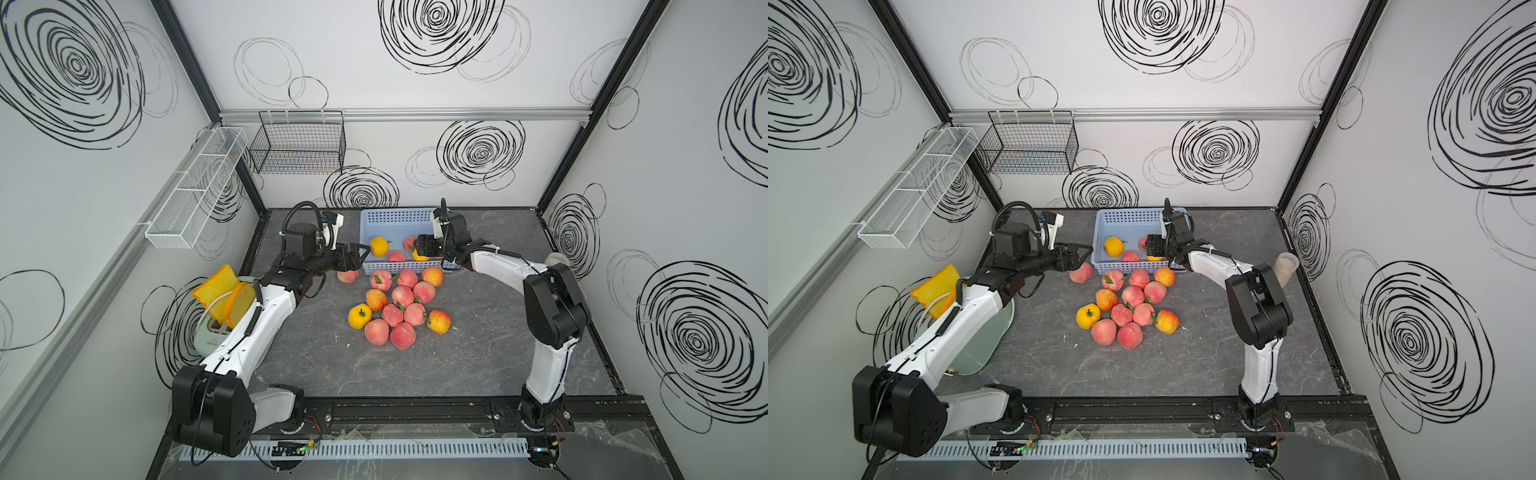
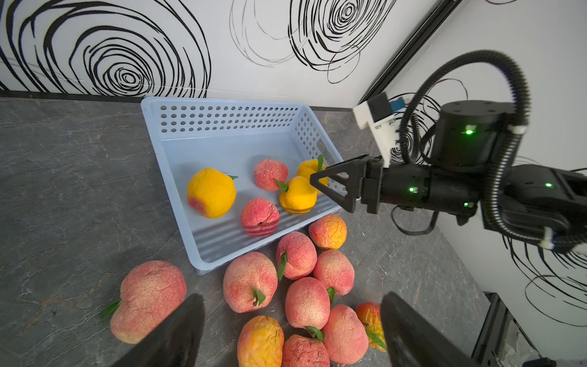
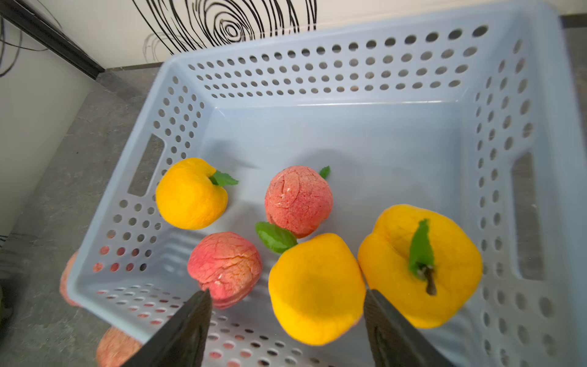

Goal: Put the peaches into the basket
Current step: Place the peach in the basket, then pick up the peach from the center of the board.

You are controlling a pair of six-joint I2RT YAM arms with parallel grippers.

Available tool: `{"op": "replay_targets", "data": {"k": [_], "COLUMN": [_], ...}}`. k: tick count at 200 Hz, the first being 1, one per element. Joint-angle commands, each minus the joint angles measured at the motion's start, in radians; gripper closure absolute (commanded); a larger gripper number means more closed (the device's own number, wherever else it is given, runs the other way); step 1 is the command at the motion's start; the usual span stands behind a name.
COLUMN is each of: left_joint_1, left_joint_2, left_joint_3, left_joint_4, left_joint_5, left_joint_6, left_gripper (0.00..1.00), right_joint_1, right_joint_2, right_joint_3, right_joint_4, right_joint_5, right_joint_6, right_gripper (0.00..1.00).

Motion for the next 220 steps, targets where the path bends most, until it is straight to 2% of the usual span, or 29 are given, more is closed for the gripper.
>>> {"op": "replay_targets", "data": {"k": [1, 33, 66, 121, 150, 181, 220], "left_joint_1": [0.01, 0.01, 0.009, 0.007, 0.009, 0.016, 0.023], "left_joint_2": [0.001, 0.015, 0.044, 0.087, 0.164, 0.255, 0.35], "left_joint_3": [-0.002, -0.003, -0.005, -0.019, -0.009, 0.015, 0.033], "left_joint_4": [0.032, 0.026, 0.024, 0.019, 0.009, 0.019, 0.039], "left_joint_5": [-0.014, -0.039, -0.065, -0.177, -0.224, -0.289, -0.403], "left_joint_6": [0.004, 0.01, 0.008, 0.022, 0.009, -0.055, -0.119], "left_gripper": [0.1, 0.1, 0.11, 0.11, 0.09, 0.11, 0.09], "right_joint_1": [0.003, 0.004, 0.004, 0.027, 0.082, 0.179, 0.219], "right_joint_2": [-0.106, -0.266, -0.463, -0.737, -0.839, -0.936, -0.989], "right_joint_3": [-0.065, -0.226, -0.468, -0.882, -0.966, -1.117, -1.157], "right_joint_4": [0.041, 0.124, 0.257, 0.519, 0.556, 0.684, 0.738], "right_joint_5": [0.003, -0.018, -0.031, -0.101, -0.148, -0.099, -0.113], "right_joint_6": [-0.049, -0.108, -0.157, -0.141, -0.134, -0.251, -0.286], "right_gripper": [0.2, 0.18, 0.15, 0.15, 0.15, 0.15, 0.15]}}
